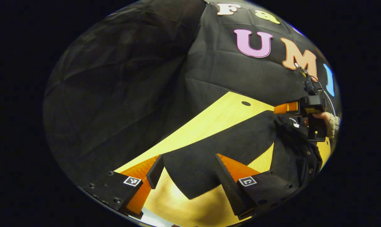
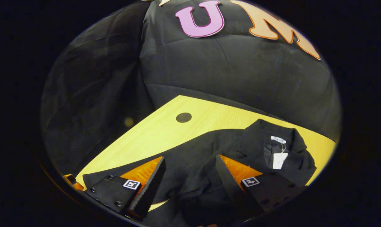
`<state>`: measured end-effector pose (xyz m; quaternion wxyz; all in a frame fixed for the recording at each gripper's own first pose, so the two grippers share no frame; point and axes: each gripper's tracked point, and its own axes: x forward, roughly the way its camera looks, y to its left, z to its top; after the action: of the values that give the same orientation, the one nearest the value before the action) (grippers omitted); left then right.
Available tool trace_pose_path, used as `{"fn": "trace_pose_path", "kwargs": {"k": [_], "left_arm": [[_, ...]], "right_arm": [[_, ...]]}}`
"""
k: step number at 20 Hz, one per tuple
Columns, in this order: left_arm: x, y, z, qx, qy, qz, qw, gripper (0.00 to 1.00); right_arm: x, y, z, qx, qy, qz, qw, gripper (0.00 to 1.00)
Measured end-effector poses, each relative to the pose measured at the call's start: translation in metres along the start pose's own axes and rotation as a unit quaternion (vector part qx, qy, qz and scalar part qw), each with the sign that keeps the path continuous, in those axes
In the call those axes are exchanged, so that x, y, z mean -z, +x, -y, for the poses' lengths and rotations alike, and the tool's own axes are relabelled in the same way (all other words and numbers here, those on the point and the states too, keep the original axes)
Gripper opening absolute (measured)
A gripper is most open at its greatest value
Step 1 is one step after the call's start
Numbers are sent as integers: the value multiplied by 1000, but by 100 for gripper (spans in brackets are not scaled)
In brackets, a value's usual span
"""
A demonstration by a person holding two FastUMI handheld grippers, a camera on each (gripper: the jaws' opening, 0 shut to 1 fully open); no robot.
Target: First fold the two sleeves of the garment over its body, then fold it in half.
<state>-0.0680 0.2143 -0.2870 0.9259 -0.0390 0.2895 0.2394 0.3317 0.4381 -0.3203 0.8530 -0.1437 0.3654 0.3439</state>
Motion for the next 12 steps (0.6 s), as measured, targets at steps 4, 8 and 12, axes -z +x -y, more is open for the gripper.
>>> {"fn": "trace_pose_path", "kwargs": {"k": [4,8,12], "left_arm": [[11,9,-3,-8,6,-20,1000,96],[20,14,-1,-15,29,-27,999,96],[32,16,4,-14,43,-44,998,96]], "right_arm": [[-22,-57,6,-6,-12,44,999,96],[-33,-135,28,21,-45,102,994,96],[-26,-205,56,61,-32,141,988,99]]}}
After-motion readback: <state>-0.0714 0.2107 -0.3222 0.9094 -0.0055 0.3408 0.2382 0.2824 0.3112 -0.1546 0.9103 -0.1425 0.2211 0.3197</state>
